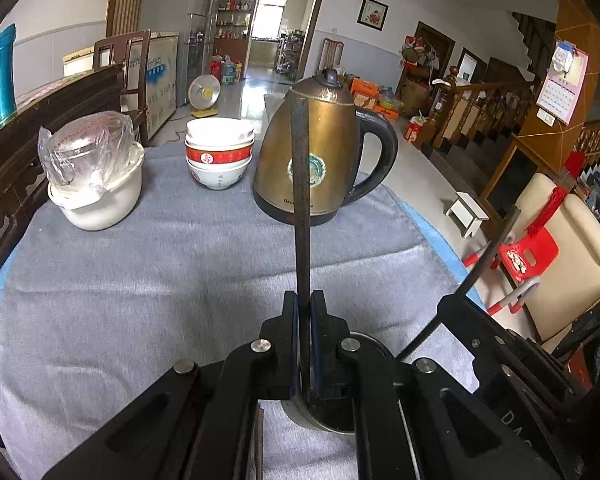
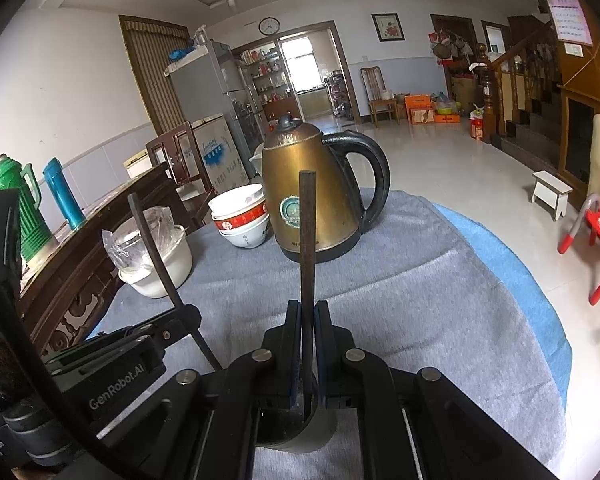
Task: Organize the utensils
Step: 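Open the left gripper to release its chopstick while the right gripper opens too, then move the left gripper back to the chopsticks and grasp one while the right gripper grasps another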
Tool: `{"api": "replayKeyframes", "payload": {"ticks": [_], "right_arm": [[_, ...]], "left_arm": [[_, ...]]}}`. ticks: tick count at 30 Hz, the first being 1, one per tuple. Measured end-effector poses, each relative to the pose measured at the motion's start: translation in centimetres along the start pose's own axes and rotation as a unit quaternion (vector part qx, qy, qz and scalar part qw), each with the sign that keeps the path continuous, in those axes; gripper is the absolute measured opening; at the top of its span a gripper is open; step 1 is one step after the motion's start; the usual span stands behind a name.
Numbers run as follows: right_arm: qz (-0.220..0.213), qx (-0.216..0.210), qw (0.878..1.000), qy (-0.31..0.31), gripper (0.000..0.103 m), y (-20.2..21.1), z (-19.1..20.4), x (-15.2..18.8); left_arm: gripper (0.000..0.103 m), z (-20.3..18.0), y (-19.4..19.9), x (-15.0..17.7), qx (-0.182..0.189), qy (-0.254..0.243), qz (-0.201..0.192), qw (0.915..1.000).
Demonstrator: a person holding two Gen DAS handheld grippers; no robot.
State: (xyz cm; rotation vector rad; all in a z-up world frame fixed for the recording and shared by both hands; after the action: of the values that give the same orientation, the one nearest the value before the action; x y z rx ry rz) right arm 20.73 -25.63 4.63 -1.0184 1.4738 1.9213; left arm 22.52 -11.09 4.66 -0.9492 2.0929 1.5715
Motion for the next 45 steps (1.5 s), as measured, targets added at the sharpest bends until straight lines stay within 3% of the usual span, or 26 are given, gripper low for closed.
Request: {"api": "replayKeyframes", "payload": {"ticks": [3, 6, 12, 18, 20, 22, 23, 27, 32, 34, 36, 40, 45], "right_arm": [[0.007, 0.002, 1.0, -0.006, 0.009, -0.1, -0.3, 0.1], [0.009, 0.009, 1.0, -0.011, 0.009, 0.2, -0.7, 0.2], [-0.007, 0.018, 1.0, -0.021, 0.009, 2.5, -1.3, -0.3], [-0.02, 0.007, 0.999, -0.024, 0.012, 6.0, -0.9, 0.2], [-0.005, -0.007, 1.0, -0.021, 0.027, 6.8, -0.4, 1.3], [0.023, -0.023, 0.999, -0.015, 0.078, 6.8, 0.2, 2.9], [0.039, -0.033, 0.999, -0.009, 0.08, 6.6, 0.7, 4.0], [0.125, -0.062, 0.99, 0.005, 0.08, 4.8, 2.4, 9.1], [0.227, -0.097, 0.969, -0.025, 0.075, 1.8, 3.3, 14.5], [0.25, -0.112, 0.961, -0.035, 0.055, 0.8, 3.6, 15.3], [0.269, -0.134, 0.952, -0.056, 0.042, -0.1, 3.9, 15.4], [0.296, -0.145, 0.942, -0.065, 0.04, -2.2, 5.0, 14.8], [0.313, -0.13, 0.939, -0.048, 0.038, -4.3, 6.7, 14.4]], "left_arm": [[0.014, 0.5, 0.4, 0.0, 0.005, 0.014, 0.003, 0.9999], [0.028, 1.1, 1.2, -0.2, 0.008, 0.024, -0.001, 0.9997], [0.047, 3.6, 5.6, -1.3, 0.023, 0.051, -0.041, 0.9976], [0.069, 8.9, 10.3, -0.5, 0.0, 0.074, -0.079, 0.9942], [0.076, 11.5, 10.8, 1.0, -0.019, 0.08, -0.068, 0.9943], [0.076, 14.3, 10.3, 3.0, -0.052, 0.085, -0.04, 0.9942], [0.076, 15.4, 9.9, 4.1, -0.066, 0.089, -0.024, 0.9936], [0.076, 20.1, 8.4, 8.8, -0.099, 0.124, 0.04, 0.9865], [0.076, 23.1, 7.1, 13.5, -0.123, 0.147, 0.098, 0.9766], [0.076, 23.4, 6.7, 14.4, -0.124, 0.146, 0.113, 0.9751], [0.076, 23.3, 6.6, 15.0, -0.123, 0.143, 0.119, 0.9747], [0.076, 22.5, 6.2, 15.8, -0.119, 0.124, 0.131, 0.9764], [0.076, 21.7, 6.2, 16.2, -0.111, 0.114, 0.14, 0.9772]]}}
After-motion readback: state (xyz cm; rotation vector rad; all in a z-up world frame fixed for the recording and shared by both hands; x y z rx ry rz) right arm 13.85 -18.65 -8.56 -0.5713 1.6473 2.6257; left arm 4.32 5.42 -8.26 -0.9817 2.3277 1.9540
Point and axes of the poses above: each gripper's, at about its wrist camera, not at the fingertips, and y roughly against the way its jaws point, z to its left, x to its underside, the point moved 2 cm from there along -y, roughly the way its jaws point, and after that the axes turned 9 degrees about y, right-handed, at the moved point
